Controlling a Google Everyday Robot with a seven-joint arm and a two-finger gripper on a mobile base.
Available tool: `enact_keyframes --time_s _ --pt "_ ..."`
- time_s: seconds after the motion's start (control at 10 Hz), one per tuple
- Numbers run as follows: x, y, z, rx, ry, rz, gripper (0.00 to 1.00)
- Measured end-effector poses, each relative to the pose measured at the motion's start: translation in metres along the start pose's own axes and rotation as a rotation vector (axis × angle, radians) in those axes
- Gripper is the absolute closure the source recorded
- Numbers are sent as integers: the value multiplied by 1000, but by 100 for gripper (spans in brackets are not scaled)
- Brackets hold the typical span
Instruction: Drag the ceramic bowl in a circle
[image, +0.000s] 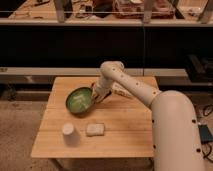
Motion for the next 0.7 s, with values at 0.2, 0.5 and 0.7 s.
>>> enact_keyframes --time_s 0.2,0.5,0.7 --pt "-27 -9 6 -6 -37 -56 80" --pt "-44 -26 24 -17 -79 -113 80" --pt "-45 -41 37 -16 -98 -141 80"
